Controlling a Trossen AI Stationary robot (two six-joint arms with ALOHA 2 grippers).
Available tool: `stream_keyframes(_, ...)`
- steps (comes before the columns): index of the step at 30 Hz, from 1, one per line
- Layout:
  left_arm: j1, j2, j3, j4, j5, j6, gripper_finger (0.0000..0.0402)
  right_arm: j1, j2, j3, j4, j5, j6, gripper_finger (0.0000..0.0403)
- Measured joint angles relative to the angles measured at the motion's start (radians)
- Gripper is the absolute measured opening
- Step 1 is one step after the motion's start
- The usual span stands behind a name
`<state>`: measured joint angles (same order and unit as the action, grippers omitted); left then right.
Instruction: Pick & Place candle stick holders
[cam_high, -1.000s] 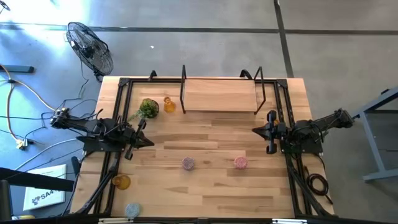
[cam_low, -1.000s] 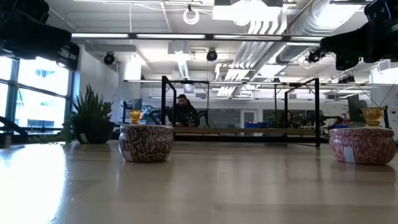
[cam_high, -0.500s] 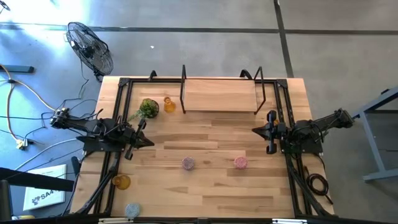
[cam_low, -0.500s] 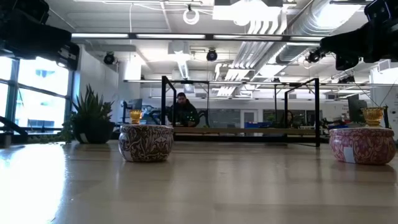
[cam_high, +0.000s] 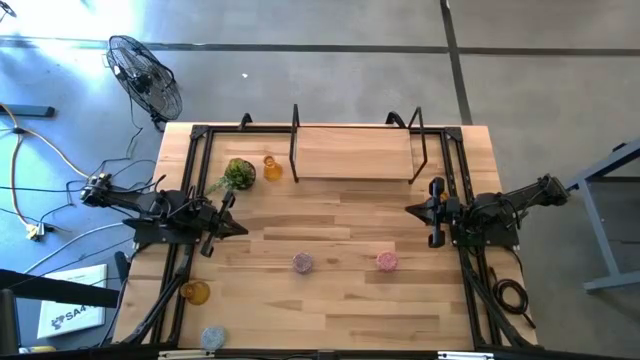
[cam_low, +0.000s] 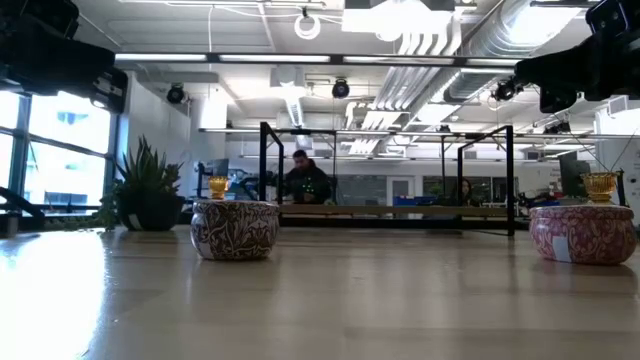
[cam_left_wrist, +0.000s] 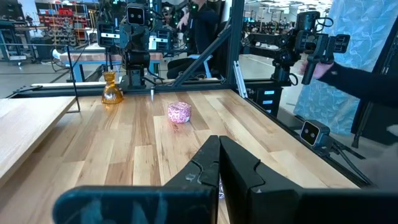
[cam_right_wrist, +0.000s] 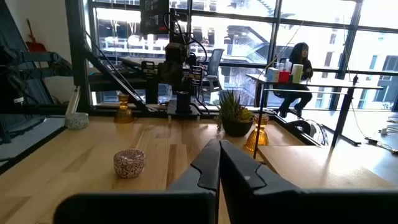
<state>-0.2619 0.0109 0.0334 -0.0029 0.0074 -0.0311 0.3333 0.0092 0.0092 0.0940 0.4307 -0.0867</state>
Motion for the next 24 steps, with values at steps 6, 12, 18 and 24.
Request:
stream_keyframes(6, 0.000, 0.000, 0.000, 0.001, -0.002, 0.000, 0.0001, 0.000, 0.000, 0.000, 0.066, -0.026, 0.065, 0.0002)
stream_keyframes(12, 0.000, 0.000, 0.000, 0.010, -0.075, -0.003, 0.0001, 0.000, 0.001, 0.000, 0.106, -0.026, 0.042, 0.0003)
stream_keyframes(18, 0.000, 0.000, 0.002, 0.023, -0.258, -0.010, 0.0009, 0.001, 0.002, 0.002, 0.111, 0.051, 0.061, 0.0016)
stream_keyframes(24, 0.000, 0.000, 0.001, 0.092, -0.348, -0.125, 0.0090, 0.001, 0.002, 0.002, 0.112, 0.186, 0.051, 0.0091)
